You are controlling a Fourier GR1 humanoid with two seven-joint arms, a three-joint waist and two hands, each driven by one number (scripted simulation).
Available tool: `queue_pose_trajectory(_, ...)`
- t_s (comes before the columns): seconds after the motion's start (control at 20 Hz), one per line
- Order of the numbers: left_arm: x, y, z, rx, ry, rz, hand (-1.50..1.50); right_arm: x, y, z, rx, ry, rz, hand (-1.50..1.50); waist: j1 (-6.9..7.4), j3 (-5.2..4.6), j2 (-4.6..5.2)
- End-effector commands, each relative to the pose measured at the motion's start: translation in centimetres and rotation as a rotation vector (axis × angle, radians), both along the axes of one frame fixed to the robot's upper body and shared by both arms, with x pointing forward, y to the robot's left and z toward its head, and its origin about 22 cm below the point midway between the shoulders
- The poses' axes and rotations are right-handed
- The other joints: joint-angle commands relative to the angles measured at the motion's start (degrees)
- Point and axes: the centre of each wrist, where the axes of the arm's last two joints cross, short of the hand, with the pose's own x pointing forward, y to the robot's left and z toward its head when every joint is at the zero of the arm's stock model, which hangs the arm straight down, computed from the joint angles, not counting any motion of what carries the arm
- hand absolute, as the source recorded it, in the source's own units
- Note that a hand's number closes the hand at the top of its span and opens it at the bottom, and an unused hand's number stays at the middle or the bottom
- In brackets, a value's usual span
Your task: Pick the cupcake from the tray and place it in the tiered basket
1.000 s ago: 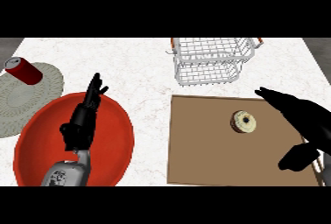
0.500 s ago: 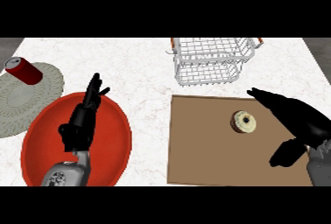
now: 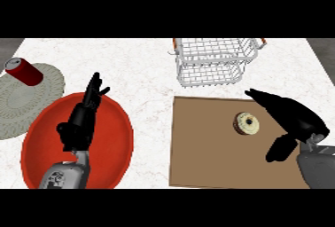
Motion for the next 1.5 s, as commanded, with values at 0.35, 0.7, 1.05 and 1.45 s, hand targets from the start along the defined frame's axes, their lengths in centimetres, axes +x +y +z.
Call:
queue_pose_trajectory(0.35, 0.2, -0.5, -0.3, 0.0, 0.003, 0.007, 0.0, -0.3, 1.2, -1.0, 0.024, 0.012, 0.005, -1.5, -0.15, -0.06, 0.01)
queue_pose_trajectory(0.7, -0.1, -1.7, -0.9, 0.002, -0.004, -0.002, 0.0, 1.6, 2.6, -4.2, 0.053, 0.004, -0.003, -1.5, 0.09, -0.05, 0.06)
queue_pose_trajectory(1.05, -0.8, -2.3, 0.1, 0.003, -0.004, 0.008, 0.0, 0.7, 2.5, -4.9, 0.106, -0.078, -0.064, 1.5, -0.01, -0.05, 0.01)
queue_pose_trajectory(1.45, -1.0, 1.3, -0.4, 0.0, 0.003, 0.003, 0.0, 0.9, 7.3, -7.1, -0.089, -0.218, 0.021, 1.5, 0.45, -0.07, 0.05)
